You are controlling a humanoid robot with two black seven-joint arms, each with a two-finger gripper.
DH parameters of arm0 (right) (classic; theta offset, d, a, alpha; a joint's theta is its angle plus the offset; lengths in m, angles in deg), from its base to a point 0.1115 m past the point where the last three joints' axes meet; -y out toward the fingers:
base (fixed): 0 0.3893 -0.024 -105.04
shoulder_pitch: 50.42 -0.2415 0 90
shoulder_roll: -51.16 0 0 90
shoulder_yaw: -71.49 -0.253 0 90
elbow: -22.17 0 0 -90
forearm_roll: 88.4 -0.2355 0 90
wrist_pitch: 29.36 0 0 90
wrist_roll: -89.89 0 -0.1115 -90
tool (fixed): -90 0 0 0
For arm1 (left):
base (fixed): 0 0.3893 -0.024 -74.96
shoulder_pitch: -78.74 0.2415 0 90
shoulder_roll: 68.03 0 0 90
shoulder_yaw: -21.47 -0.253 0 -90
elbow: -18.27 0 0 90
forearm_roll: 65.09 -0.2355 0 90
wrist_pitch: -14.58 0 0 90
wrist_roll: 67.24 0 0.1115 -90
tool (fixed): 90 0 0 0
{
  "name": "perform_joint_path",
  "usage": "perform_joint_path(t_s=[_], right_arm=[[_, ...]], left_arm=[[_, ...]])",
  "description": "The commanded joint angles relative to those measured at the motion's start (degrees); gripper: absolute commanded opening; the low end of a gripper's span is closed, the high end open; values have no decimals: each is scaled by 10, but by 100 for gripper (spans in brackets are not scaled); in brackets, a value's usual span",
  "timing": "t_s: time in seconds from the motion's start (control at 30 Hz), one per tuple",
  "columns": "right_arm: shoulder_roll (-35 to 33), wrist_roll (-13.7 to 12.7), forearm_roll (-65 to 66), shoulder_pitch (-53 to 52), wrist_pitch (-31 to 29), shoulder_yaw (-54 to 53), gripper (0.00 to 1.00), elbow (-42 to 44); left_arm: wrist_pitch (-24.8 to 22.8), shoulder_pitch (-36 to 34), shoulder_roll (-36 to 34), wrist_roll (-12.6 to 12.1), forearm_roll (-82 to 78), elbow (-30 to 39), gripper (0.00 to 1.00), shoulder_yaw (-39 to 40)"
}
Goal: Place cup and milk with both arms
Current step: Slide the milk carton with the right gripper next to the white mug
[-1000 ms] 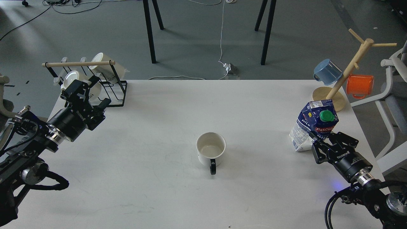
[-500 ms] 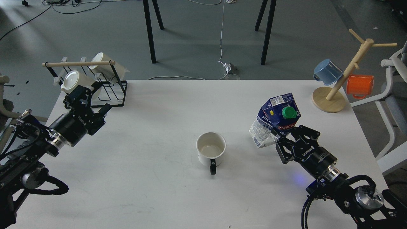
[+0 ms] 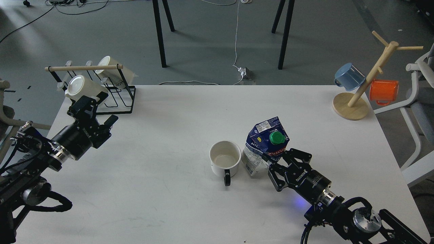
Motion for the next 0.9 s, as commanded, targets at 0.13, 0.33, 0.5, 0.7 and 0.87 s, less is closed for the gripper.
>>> perform_joint_path(t_s=[0.13, 0.33, 0.5, 0.7, 0.87], right_arm=[[7, 0, 10, 1, 0, 0, 38, 3], [10, 0, 14, 0, 0, 1, 41, 4], [11, 0, 17, 0, 0, 5, 53, 6], [11, 0, 17, 1, 0, 4, 99, 2], [6, 0, 17, 17, 0, -2, 99, -11]], left_arm=[[0, 1, -1, 0, 0, 0, 99, 0], [0, 1, 0, 0, 0, -4, 99, 0], [0, 1, 0, 0, 0, -5, 99, 0], [0, 1, 0, 0, 0, -5, 99, 0], [0, 1, -1, 0, 0, -4, 99, 0]])
